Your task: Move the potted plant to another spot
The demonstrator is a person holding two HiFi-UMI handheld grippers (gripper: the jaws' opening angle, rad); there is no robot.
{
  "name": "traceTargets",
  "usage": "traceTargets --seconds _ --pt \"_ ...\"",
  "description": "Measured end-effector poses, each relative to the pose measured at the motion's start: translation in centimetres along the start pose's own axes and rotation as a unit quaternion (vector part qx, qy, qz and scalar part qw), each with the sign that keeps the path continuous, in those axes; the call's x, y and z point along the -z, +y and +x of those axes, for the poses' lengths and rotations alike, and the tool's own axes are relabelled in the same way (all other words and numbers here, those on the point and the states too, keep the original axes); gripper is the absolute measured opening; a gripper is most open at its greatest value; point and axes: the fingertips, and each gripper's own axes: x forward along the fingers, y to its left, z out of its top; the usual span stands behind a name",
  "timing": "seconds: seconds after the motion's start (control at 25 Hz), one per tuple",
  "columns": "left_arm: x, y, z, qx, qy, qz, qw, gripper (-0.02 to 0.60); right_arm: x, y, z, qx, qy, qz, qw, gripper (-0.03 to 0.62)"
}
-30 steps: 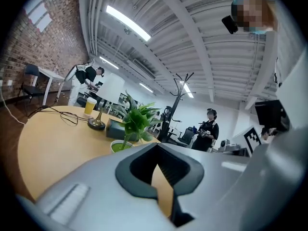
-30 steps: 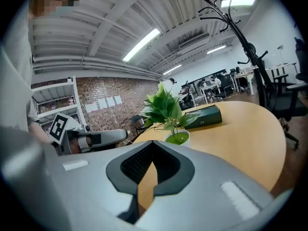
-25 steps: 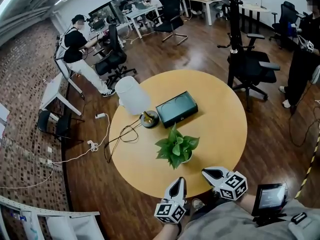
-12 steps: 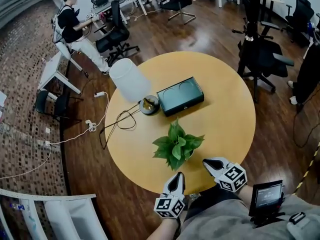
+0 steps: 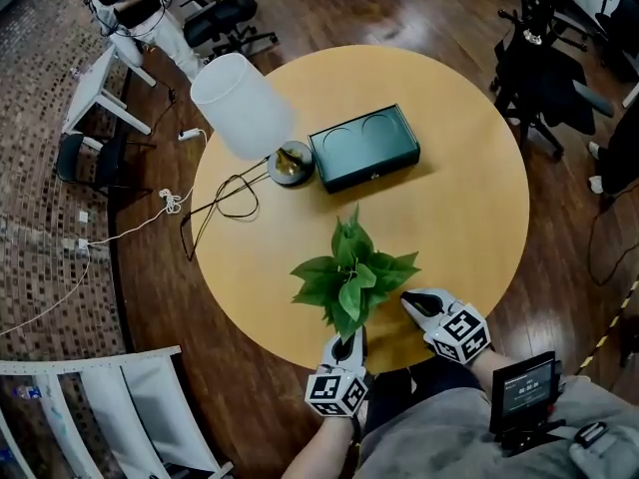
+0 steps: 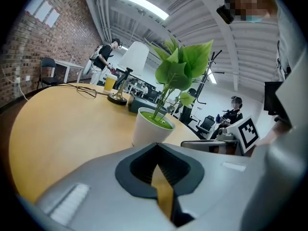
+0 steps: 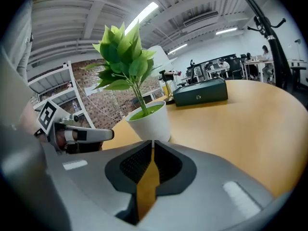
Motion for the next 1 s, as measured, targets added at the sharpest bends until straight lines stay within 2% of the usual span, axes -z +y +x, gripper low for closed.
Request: traceTargets --seconds 0.12,0.28,0.4,0.72,1.0 --pt "0.7 0.6 0.6 -0.004 0.001 -0.003 1.0 -0.005 0.5 -0.4 1.4 -0.012 0.007 -0.028 1.0 0.116" --pt "1.1 1.5 0.9 -0.01 0.002 -0.007 0.9999 -0.003 0.5 0.1 3.5 -0.027 0.019 -0.091 0.995 0.322" --pt "0.5 1.6 0.4 -0.02 0.003 -0.009 0.9998 -0.004 -0.3 0.8 4.4 -0.04 0.025 -0.119 0.992 0.406" --pt "-1.4 1.4 -1.4 -0.042 0.001 -0.013 0.999 -0.004 -2.7 1.3 6.0 -0.053 0.024 -0.157 0.986 0.52" --pt "-1.7 2.2 -1.2 -0.053 0.003 -0.001 0.9986 -0.003 -3.6 1.9 7.8 -0.067 0.011 -0.166 0.984 0.548"
